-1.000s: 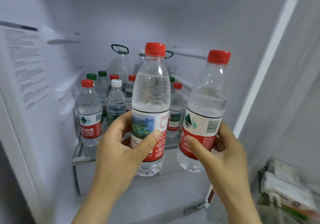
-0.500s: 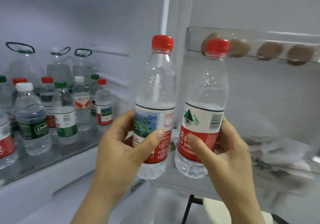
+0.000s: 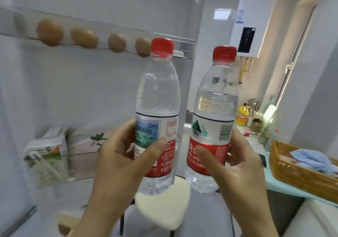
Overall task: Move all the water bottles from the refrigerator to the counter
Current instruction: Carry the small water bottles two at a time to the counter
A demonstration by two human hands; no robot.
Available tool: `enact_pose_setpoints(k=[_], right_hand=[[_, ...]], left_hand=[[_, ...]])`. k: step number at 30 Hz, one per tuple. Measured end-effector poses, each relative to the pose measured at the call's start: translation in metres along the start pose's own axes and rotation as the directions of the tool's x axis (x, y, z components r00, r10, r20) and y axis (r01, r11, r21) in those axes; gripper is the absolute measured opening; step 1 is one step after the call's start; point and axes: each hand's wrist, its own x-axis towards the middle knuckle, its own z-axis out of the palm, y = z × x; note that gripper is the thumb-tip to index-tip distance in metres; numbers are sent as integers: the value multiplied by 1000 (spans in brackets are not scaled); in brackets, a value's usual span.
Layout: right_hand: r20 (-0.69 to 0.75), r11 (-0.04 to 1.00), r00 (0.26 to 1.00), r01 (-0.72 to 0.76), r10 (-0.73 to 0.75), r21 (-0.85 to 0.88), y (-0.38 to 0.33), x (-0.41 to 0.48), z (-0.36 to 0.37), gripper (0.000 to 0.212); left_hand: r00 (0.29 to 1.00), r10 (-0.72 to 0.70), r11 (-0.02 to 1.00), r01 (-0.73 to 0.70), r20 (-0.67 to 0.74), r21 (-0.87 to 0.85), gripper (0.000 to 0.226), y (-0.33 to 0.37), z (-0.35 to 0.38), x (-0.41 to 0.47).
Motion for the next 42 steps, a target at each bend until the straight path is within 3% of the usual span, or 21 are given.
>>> enact_pose_setpoints(k=[3,10,16,20,30,39,42], right_hand=[[-83,997,996,-45,41,-55,6,-3,-53,72],[-287,979,955,-123,73,-162,8,-21,-162,61],[-485,938,874,-198,37,-286,8,-40,-233,61],[-601,903,799,-258,0,-343,5,-51,-273,58],[-830,778,526,-438,-184,-450,-12,-78,-340,56],[-906,670,263,-610,-332,-423,-45,-152,-392,56],[-895,645,224,-627,-387,-436,-65,-177,-413,54]], left_hand=[[997,-18,997,24,78,-71,54,-11,50,-4],[957,-32,975,93,288,-201,54,-30,163,-17],[871,-42,954,180,490,-238,62,-42,252,-25],[778,-12,926,246,628,-288,45,-51,308,-30],[496,194,820,392,847,-417,44,-66,441,-53],[268,311,736,540,912,-409,47,-40,526,-141],[207,344,709,582,916,-398,44,-21,550,-176]])
